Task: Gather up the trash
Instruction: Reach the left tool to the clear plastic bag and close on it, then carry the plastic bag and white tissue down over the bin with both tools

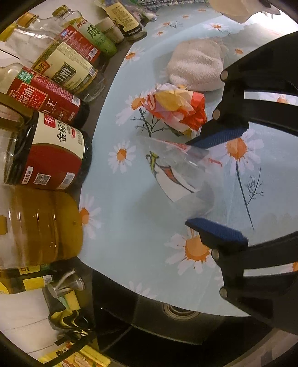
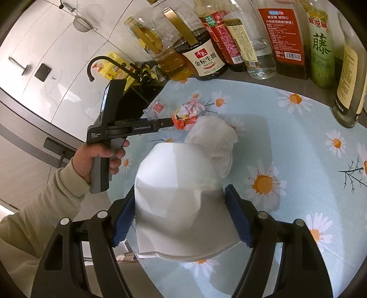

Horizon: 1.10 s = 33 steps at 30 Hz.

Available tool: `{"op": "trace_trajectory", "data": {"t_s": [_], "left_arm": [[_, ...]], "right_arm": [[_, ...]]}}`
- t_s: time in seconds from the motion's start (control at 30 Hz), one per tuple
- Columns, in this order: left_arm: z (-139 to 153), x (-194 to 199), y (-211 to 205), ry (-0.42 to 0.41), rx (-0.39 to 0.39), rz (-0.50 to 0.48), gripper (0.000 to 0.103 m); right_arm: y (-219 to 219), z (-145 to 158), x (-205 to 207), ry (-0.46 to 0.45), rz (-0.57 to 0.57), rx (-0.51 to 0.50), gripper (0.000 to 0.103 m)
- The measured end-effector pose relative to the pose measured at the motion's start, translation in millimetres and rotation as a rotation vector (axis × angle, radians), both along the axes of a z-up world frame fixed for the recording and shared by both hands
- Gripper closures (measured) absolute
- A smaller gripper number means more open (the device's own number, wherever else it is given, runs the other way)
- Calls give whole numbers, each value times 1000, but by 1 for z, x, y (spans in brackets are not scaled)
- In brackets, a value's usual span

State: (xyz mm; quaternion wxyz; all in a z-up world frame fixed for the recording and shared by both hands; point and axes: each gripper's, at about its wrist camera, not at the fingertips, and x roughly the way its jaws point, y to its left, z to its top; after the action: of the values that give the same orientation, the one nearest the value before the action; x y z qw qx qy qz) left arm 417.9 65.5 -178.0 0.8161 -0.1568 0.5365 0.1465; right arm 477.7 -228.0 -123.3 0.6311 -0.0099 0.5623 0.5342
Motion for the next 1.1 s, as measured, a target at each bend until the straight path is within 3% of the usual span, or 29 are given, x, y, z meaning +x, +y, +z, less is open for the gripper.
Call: {"op": "trace_trajectory", "data": {"t_s": [0.43,0.63,1.1], "left_arm": [[6,-11,-12,-23,5,-19,46],[10,-36,-14,-34,-4,-36,46],[44,-116,-23,-136,-37,-191,46]], "right_arm": [[-6,-6,-4,16,-22,-2,29],[-4,-10,-18,0,-57,-21,29],[13,-3,-88,-47,-198,-110,29]]}}
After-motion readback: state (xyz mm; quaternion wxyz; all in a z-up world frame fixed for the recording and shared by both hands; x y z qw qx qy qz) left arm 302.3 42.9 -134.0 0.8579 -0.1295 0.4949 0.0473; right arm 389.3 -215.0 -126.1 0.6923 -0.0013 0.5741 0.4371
